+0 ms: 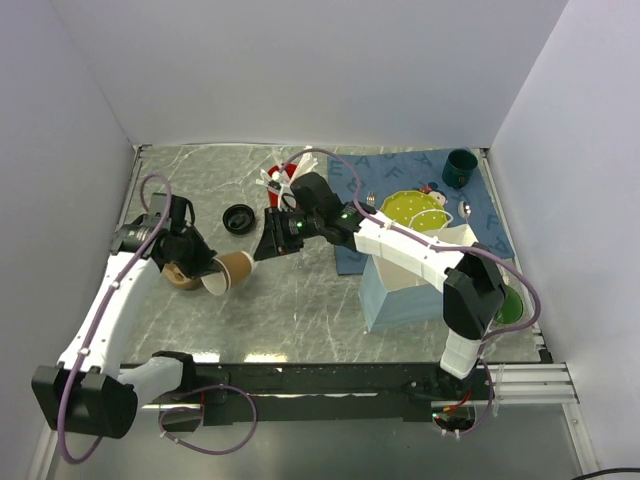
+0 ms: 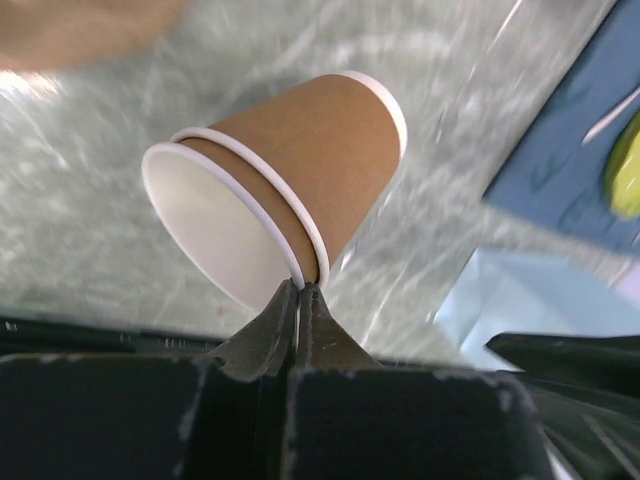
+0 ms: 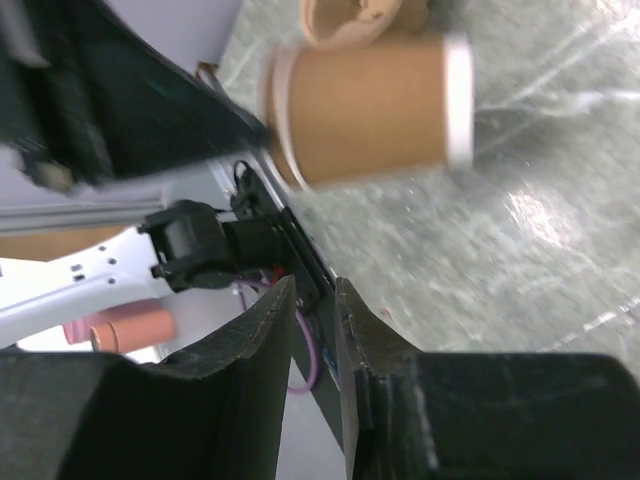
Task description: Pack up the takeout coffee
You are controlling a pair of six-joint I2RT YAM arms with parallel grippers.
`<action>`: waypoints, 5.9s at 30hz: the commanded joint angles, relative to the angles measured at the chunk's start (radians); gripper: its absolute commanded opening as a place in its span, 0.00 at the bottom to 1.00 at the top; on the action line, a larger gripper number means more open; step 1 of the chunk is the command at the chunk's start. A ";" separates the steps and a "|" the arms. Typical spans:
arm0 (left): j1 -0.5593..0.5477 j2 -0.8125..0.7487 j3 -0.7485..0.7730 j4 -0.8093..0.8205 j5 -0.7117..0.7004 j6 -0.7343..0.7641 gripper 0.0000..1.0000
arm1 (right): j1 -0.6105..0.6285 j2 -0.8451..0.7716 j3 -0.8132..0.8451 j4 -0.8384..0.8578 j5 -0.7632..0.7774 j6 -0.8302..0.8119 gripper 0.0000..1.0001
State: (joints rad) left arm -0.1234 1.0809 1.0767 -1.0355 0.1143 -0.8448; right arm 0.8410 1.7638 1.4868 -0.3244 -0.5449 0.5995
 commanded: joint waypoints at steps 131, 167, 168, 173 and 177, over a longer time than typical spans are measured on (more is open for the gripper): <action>-0.398 0.432 0.209 -0.244 -0.226 0.110 0.32 | 0.044 0.212 0.155 -0.321 0.283 -0.063 0.39; -0.398 0.406 0.341 -0.200 -0.136 0.115 0.01 | -0.006 0.152 0.098 -0.165 0.140 0.049 0.38; -0.398 0.392 0.342 -0.170 -0.108 0.116 0.01 | -0.028 0.128 0.080 -0.089 0.111 0.072 0.38; -0.398 0.294 0.244 -0.022 0.048 0.104 0.01 | -0.063 0.063 -0.002 0.038 0.022 0.169 0.37; -0.398 0.275 0.224 -0.008 0.047 0.101 0.01 | -0.063 0.014 -0.022 0.035 0.052 0.181 0.36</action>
State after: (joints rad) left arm -0.5186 1.3796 1.3239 -1.1053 0.0971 -0.7269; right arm 0.7712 1.8729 1.4784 -0.3798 -0.4740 0.7315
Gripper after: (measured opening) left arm 0.028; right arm 0.367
